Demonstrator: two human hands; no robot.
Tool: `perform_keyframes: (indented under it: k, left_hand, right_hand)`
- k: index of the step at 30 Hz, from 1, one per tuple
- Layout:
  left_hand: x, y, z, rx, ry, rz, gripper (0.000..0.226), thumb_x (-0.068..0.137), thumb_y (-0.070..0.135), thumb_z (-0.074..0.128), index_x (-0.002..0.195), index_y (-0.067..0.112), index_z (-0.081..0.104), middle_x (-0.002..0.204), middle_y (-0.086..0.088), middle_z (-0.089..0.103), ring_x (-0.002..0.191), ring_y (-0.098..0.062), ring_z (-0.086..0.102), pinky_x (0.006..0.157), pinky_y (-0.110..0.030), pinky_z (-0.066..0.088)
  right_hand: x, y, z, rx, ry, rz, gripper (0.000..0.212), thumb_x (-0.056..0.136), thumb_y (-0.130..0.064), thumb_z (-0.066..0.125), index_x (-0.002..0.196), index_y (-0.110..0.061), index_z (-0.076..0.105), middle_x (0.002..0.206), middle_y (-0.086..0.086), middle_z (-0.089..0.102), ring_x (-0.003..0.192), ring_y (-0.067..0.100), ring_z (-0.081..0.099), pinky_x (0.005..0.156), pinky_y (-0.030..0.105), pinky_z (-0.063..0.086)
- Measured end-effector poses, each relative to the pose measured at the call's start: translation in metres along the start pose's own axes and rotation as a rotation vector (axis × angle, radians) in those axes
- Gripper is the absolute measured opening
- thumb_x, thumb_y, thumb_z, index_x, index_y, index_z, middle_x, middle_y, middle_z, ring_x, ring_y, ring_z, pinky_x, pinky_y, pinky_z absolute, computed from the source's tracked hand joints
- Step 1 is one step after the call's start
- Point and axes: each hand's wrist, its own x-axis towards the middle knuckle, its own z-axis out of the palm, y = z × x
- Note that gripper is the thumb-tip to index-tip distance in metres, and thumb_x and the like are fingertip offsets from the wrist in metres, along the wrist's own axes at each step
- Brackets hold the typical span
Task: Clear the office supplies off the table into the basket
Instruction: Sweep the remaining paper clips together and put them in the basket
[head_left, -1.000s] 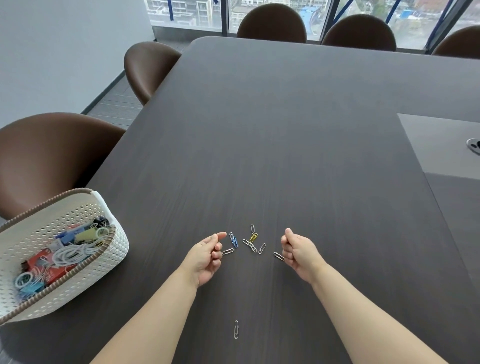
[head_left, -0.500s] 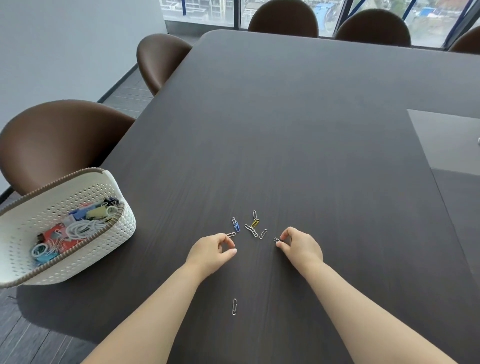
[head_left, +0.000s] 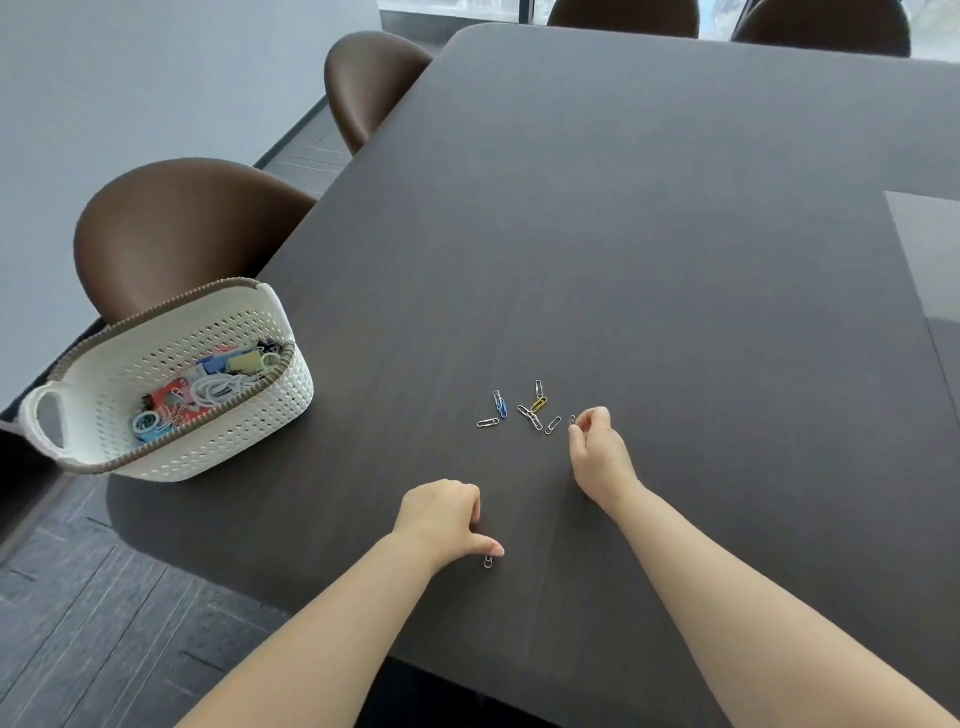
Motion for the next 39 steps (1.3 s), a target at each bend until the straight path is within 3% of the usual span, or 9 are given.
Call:
perform_keyframes:
  k: [5,11,16,20,23,26,30,35,39]
  left_hand:
    - [0.004,0.004,0.001,0.012,-0.032,-0.079,0.029,0.080,0.050,0.063,0.094,0.024,0.064,0.107,0.004,0.063,0.103,-0.016,0.056,0.077,-0.027,0.044]
    - [0.000,-0.007,0.002,-0.119,0.022,-0.015,0.017,0.090,0.038,0.054,0.092,0.022,0.059,0.101,0.005,0.061,0.098,-0.015,0.055,0.078,-0.028,0.043]
    - [0.015,-0.015,-0.006,-0.572,0.162,-0.056,0.017,0.096,0.027,0.044,0.080,0.021,0.043,0.073,0.013,0.064,0.070,-0.009,0.055,0.062,-0.026,0.037]
    - [0.039,-0.015,-0.018,-0.893,0.218,-0.168,0.020,0.098,0.018,0.036,0.086,0.020,0.053,0.059,0.006,0.052,0.060,-0.012,0.045,0.058,-0.025,0.034]
    - [0.054,-0.013,-0.025,-1.014,0.174,-0.198,0.038,0.099,0.027,0.035,0.068,0.018,0.054,0.056,0.001,0.039,0.051,-0.013,0.034,0.050,-0.025,0.028]
    - [0.065,-0.010,-0.031,-0.957,0.193,-0.180,0.048,0.098,0.038,0.036,0.057,0.016,0.043,0.054,0.002,0.043,0.050,-0.013,0.037,0.053,-0.027,0.030]
    - [0.079,-0.011,-0.036,-0.775,0.233,-0.127,0.038,0.099,0.030,0.034,0.067,0.017,0.050,0.062,0.004,0.050,0.065,-0.019,0.048,0.058,-0.027,0.034]
    - [0.089,-0.013,-0.040,-0.277,0.268,0.001,0.033,0.100,0.027,0.029,0.127,0.024,0.047,0.118,0.002,0.059,0.110,-0.022,0.052,0.084,-0.032,0.040]
    - [0.100,-0.016,-0.044,0.097,0.198,0.208,0.052,0.095,0.043,0.040,0.142,0.030,0.026,0.124,0.002,0.050,0.119,-0.018,0.045,0.090,-0.034,0.040]
  right_hand:
    - [0.004,0.004,0.000,0.184,-0.029,0.026,0.018,0.096,-0.015,0.036,0.111,-0.017,0.044,0.077,0.002,0.051,0.066,0.015,0.046,0.057,0.026,0.037]
    - [0.004,0.011,0.000,0.275,-0.014,0.019,0.018,0.096,-0.011,0.034,0.104,-0.016,0.050,0.069,-0.003,0.047,0.057,0.012,0.041,0.049,0.017,0.035]
    - [0.005,0.009,0.001,0.435,-0.052,0.119,0.015,0.094,-0.009,0.030,0.092,-0.012,0.045,0.057,0.001,0.039,0.050,0.013,0.031,0.045,0.022,0.027]
    - [0.010,0.001,-0.003,0.649,-0.122,0.217,0.027,0.095,-0.017,0.030,0.069,-0.017,0.039,0.047,0.000,0.035,0.039,0.011,0.022,0.035,0.018,0.017]
    - [0.016,-0.004,-0.007,0.731,-0.176,0.250,0.043,0.097,-0.032,0.031,0.056,-0.019,0.032,0.049,0.000,0.043,0.038,0.011,0.025,0.039,0.021,0.019]
    - [0.023,-0.010,-0.007,0.736,-0.178,0.273,0.043,0.098,-0.030,0.034,0.057,-0.018,0.038,0.061,0.001,0.061,0.043,0.009,0.038,0.044,0.019,0.030]
    - [0.035,-0.011,-0.004,0.628,-0.143,0.230,0.024,0.097,-0.011,0.036,0.084,-0.015,0.056,0.068,0.000,0.051,0.048,0.007,0.038,0.043,0.014,0.033]
    - [0.043,-0.013,-0.007,-0.153,-0.070,-0.050,0.015,0.094,-0.034,0.045,0.103,-0.025,0.052,0.080,-0.005,0.056,0.078,0.016,0.053,0.066,0.027,0.037]
    - [0.047,-0.017,-0.002,-0.503,-0.084,-0.174,0.041,0.087,-0.045,0.054,0.124,-0.031,0.043,0.098,-0.004,0.065,0.099,0.019,0.058,0.076,0.030,0.043]
